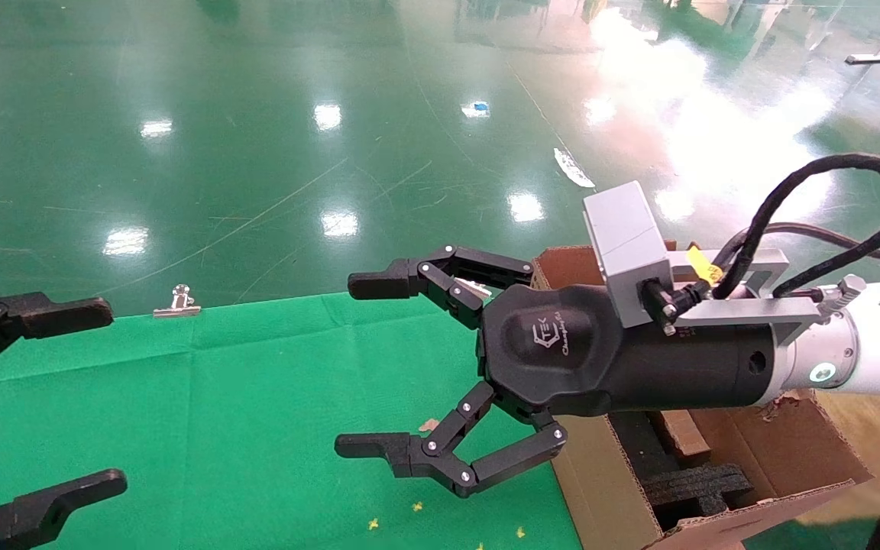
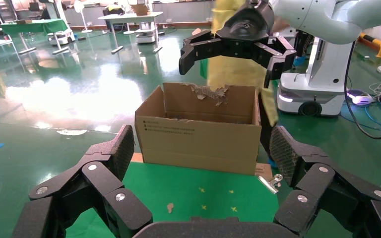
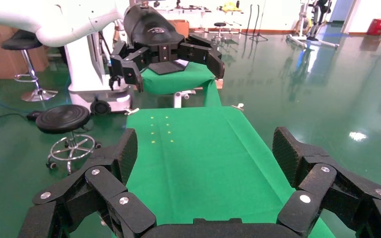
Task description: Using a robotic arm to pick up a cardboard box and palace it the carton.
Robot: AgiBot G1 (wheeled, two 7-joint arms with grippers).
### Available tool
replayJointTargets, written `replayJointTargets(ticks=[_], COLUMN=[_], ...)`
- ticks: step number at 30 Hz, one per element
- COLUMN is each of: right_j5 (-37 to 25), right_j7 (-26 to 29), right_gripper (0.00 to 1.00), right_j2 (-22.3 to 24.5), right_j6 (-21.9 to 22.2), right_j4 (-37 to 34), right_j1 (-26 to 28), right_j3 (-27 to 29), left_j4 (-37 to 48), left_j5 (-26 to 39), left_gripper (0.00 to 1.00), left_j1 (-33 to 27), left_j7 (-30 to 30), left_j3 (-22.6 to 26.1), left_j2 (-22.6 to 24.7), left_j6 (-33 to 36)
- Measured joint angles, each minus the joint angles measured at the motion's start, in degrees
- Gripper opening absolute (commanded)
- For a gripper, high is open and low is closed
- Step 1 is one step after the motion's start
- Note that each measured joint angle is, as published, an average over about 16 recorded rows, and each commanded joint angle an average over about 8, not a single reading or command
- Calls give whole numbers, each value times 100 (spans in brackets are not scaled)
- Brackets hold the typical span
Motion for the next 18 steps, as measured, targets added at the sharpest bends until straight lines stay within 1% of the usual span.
replayJointTargets(ticks=[18], right_j5=[-15], right_j7=[7], right_gripper=[100], right_j2=[6], right_j6=[10], right_j4=[-11], right_j1=[29], right_j3=[-29], left_j4=[0], left_j5=[0], left_gripper=[100], left_j1=[0], left_j7=[0], left_j3=[0], left_j2=[0], left_j6=[0])
